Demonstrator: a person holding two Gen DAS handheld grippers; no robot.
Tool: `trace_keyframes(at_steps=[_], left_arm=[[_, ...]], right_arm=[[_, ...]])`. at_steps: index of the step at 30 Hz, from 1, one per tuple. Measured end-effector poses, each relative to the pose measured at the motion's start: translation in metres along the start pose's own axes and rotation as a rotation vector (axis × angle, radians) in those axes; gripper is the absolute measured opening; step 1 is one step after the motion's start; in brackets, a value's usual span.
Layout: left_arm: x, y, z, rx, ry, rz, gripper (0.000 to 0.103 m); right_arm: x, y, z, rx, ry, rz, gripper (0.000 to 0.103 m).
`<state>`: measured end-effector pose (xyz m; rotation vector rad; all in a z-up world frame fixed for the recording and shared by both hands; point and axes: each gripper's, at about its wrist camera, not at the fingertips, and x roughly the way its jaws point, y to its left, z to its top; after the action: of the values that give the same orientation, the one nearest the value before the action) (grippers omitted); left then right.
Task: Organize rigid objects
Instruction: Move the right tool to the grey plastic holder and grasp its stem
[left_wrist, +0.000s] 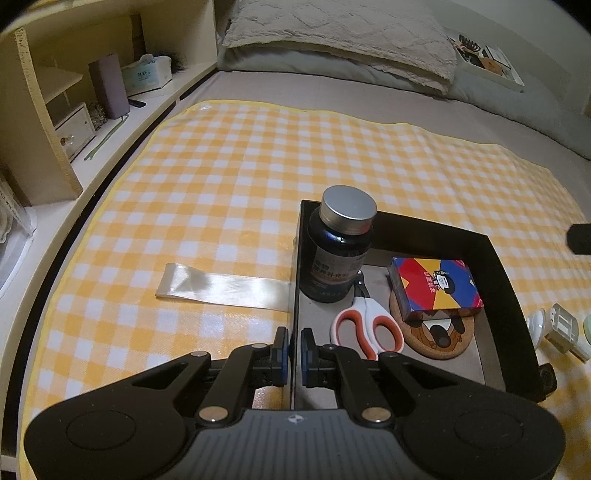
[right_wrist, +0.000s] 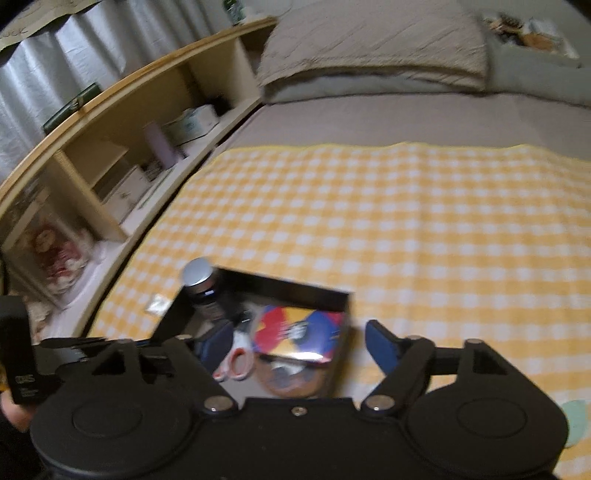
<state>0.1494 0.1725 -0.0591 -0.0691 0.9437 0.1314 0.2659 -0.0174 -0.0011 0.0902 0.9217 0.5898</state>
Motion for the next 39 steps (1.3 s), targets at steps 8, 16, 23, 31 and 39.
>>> trace_keyframes(at_steps=[8, 16, 23, 31, 39], left_arm=[[-0.001, -0.004, 0.000, -0.007, 0.006, 0.013, 0.007], [-0.001, -0.005, 0.001, -0.002, 0.005, 0.017, 0.007], [-0.001, -0.005, 0.001, -0.004, 0.007, 0.014, 0.007], [0.000, -0.003, 0.001, -0.011, 0.010, 0.008, 0.007], [0.002, -0.002, 0.002, -0.017, 0.013, 0.000, 0.007]], right_arm=[[-0.023, -0.033, -0.003, -0.045, -0.070, -0.187, 0.096], [-0.044, -0.065, -0.013, -0.104, -0.120, -0.317, 0.103], [-0.040, -0.097, -0.030, -0.087, -0.002, -0.339, 0.103], [-0.010, -0.108, -0.058, -0.279, 0.198, -0.336, 0.103], [0.010, -0.105, -0.086, -0.498, 0.285, -0.328, 0.081]])
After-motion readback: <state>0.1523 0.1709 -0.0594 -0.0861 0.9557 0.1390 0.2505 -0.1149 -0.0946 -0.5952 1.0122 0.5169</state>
